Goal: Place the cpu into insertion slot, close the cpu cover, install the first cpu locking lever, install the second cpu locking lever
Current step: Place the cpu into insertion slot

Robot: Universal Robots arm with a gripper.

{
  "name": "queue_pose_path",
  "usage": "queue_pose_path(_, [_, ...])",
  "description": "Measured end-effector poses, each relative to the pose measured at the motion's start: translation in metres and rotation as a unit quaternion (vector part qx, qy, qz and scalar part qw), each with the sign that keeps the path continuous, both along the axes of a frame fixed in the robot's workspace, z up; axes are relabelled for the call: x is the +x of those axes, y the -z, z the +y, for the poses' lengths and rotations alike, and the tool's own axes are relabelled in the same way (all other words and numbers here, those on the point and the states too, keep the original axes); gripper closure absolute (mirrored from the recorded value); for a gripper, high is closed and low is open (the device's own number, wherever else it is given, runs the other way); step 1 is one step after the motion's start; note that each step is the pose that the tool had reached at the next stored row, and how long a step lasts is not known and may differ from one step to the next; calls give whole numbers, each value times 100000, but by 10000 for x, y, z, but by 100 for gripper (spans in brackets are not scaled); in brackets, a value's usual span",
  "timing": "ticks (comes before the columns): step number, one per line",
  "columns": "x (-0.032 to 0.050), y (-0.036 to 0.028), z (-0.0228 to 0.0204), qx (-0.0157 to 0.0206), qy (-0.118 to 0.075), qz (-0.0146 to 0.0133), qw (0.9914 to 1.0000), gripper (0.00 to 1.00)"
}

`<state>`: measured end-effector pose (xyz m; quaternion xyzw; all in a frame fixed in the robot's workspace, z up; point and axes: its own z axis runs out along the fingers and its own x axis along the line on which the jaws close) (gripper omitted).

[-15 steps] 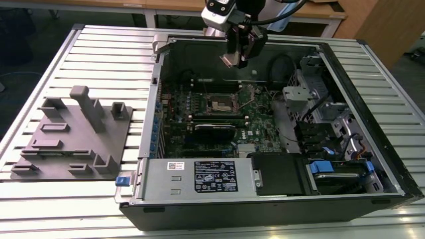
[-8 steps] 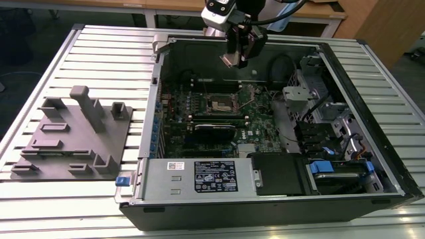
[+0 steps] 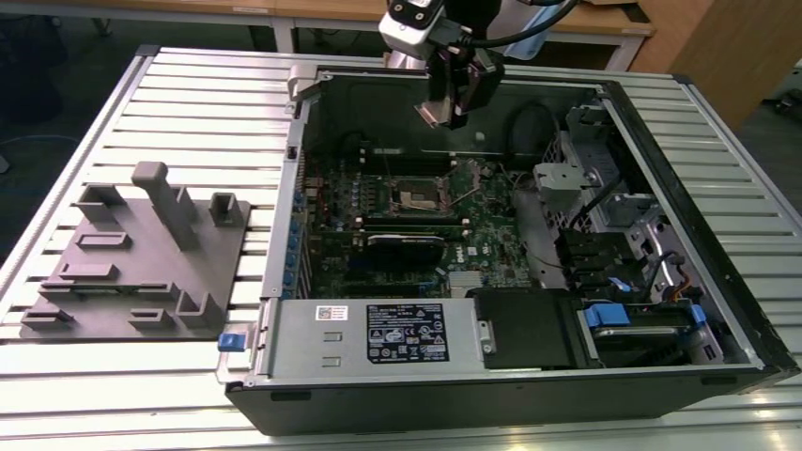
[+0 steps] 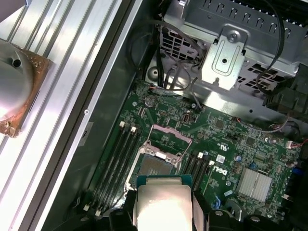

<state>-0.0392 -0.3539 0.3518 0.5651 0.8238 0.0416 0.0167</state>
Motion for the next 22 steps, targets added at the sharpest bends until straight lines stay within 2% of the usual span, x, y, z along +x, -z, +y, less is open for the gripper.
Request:
queue_pose_path(5, [0, 1, 0, -5, 810, 1, 99997, 46])
queue_pose_path(13, [0, 4, 0, -1, 3339, 2, 99944, 46])
queue_pose_path(22, [0, 4, 0, -2, 3500, 0, 99939, 46])
